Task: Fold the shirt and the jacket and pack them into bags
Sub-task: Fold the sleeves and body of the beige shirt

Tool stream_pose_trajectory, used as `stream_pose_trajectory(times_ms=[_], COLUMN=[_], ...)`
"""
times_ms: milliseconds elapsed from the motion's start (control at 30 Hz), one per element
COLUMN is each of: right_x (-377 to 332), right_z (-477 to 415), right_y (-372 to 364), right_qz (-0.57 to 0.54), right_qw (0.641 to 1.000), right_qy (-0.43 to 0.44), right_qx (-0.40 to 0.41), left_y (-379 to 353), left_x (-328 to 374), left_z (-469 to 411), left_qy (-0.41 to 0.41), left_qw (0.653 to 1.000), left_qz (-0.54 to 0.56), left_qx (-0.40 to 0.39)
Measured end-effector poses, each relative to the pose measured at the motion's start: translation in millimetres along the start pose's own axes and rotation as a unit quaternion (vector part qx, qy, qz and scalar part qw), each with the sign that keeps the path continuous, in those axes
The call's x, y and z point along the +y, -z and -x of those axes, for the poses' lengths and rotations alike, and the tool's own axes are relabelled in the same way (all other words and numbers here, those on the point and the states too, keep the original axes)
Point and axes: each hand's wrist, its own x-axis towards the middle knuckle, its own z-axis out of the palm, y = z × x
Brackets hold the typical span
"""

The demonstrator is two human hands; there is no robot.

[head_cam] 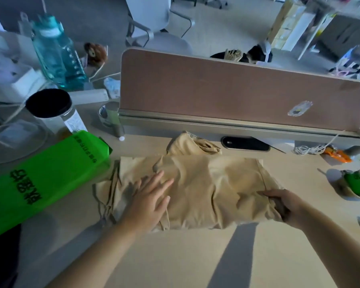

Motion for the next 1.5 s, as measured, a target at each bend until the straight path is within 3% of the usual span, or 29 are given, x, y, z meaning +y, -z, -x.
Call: stream_pose_trajectory(times_ms=[133,200,233,300,333,400,433,467,500,533,567,633,700,733,800,833,867,900,933,1000,1100,1200,1400,1500], right_x=[-55,-70,-71,-64,-55,-28,-8,11,28,44,57,68,61,56,42,37,32,29,29,32,36,33,27,19], right_z=[68,103,118,144,151,156,145,133,123,114,104,98,98,99,95,84,75,67,55,41,33,27,25,29], right_y=[-42,-85,-114,-173,-202,-252,-271,-282,-288,-288,-286,-278,-268,-262,-249,-241,-233,-225,-217,-207,-204,-206,-202,-192], right_qz=[-0.029,0.014,0.050,0.143,0.206,0.358,0.474,0.592,0.669,0.707,0.722,0.713,0.657,0.582,0.403,0.345,0.319,0.306,0.285,0.204,0.137,0.130,0.092,0.134], right_qw=[0.978,0.960,0.950,0.924,0.903,0.846,0.787,0.707,0.632,0.587,0.565,0.559,0.598,0.663,0.797,0.834,0.859,0.889,0.922,0.972,0.985,0.982,0.979,0.965], right_qy=[0.129,0.214,0.254,0.305,0.318,0.308,0.318,0.338,0.364,0.377,0.387,0.407,0.433,0.439,0.439,0.431,0.390,0.319,0.235,0.112,0.105,0.131,0.132,0.112], right_qx=[-0.159,-0.182,-0.177,-0.182,-0.202,-0.249,-0.232,-0.188,-0.146,-0.118,-0.103,-0.116,-0.154,-0.170,-0.096,0.001,0.086,0.123,0.114,0.032,-0.027,-0.044,-0.123,-0.193], left_y=[-29,-33,-22,-2,6,34,49,56,65,70,79,72,61,56,48,45,42,38,34,32,29,25,37,39], left_x=[8,6,7,8,1,-15,-24,-37,-48,-53,-50,-46,-42,-42,-45,-46,-45,-44,-42,-35,-34,-41,-46,-49], left_z=[4,5,12,13,18,26,35,40,49,53,57,55,51,48,41,39,37,35,32,32,27,15,0,8], left_qy=[0.021,0.075,0.096,0.217,0.246,0.335,0.345,0.343,0.329,0.332,0.343,0.375,0.427,0.438,0.468,0.489,0.502,0.511,0.508,0.489,0.386,0.381,0.428,0.474], left_qw=[0.975,0.968,0.950,0.844,0.811,0.679,0.645,0.599,0.594,0.572,0.572,0.646,0.775,0.807,0.775,0.734,0.715,0.730,0.767,0.831,0.902,0.919,0.884,0.819], left_qz=[-0.058,0.059,0.172,0.444,0.510,0.653,0.677,0.715,0.724,0.742,0.738,0.658,0.455,0.385,0.421,0.470,0.486,0.450,0.380,0.205,0.042,0.085,0.186,0.324], left_qx=[-0.215,-0.231,-0.240,-0.209,-0.147,0.020,0.082,0.113,0.118,0.114,0.100,0.092,0.098,0.094,0.061,0.039,0.035,0.057,0.094,0.169,0.188,0.060,0.005,-0.012])
